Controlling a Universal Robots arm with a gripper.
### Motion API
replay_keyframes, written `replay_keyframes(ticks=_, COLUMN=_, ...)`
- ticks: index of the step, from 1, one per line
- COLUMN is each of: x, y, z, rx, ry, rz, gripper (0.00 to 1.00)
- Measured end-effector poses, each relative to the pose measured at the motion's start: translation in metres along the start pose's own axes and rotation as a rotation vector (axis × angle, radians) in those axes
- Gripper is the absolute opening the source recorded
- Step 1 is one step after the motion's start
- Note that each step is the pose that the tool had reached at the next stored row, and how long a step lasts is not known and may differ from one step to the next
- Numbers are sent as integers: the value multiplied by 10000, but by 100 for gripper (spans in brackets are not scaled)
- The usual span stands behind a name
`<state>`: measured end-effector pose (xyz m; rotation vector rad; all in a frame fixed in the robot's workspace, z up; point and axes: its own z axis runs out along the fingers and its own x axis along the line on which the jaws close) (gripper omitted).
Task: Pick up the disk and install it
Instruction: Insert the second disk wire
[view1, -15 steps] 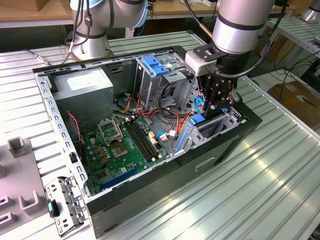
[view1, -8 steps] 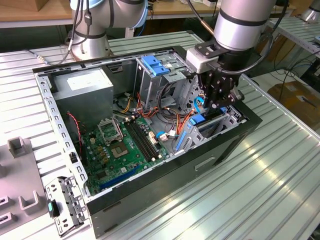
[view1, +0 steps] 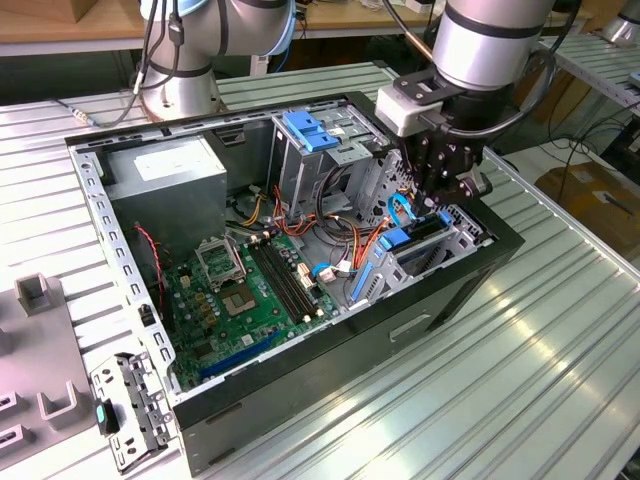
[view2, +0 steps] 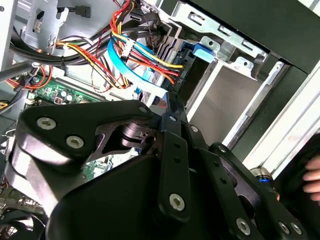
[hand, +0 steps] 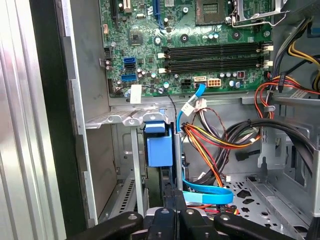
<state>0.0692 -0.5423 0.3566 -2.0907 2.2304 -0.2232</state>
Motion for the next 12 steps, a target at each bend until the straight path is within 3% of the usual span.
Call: replay_keyframes(ticks=12, x=1, y=-3, z=-19, rx=0, ry=0, rz=0, gripper=11)
